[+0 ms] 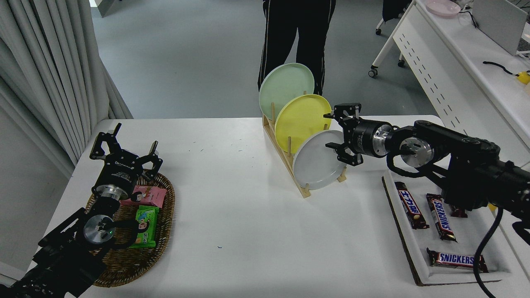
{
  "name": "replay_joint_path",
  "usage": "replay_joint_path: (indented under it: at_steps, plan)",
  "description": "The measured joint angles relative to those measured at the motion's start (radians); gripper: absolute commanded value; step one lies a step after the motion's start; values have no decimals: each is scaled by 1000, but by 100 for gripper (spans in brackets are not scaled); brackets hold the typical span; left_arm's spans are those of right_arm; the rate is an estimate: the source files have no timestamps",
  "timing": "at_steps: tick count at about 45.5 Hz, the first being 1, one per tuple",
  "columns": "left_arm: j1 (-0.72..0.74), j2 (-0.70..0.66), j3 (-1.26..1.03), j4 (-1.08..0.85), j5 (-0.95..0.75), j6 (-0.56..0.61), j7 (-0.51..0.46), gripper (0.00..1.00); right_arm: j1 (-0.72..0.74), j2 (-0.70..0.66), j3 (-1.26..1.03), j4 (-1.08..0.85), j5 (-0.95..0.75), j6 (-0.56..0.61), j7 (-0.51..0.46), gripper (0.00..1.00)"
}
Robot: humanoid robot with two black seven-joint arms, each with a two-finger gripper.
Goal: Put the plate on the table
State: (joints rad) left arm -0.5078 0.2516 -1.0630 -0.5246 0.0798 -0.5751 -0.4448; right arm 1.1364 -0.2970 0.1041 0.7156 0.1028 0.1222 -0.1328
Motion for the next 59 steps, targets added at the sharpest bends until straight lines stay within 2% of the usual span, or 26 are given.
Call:
replay_joint_path:
  at_steps: [17,24,40,59]
  plan:
    - [0,0,0,0,0,0,0,100,0,17,12,-20,2,3,-2,42]
    - [0,0,0,0,0,0,0,100,0,18,12,-23,6,3,-3,41]
    - [0,0,0,0,0,0,0,100,-1,17,12,-25,15,4,-15,22]
    - [0,0,0,0,0,0,0,100,-1,15,11,-27,20,4,-29,19]
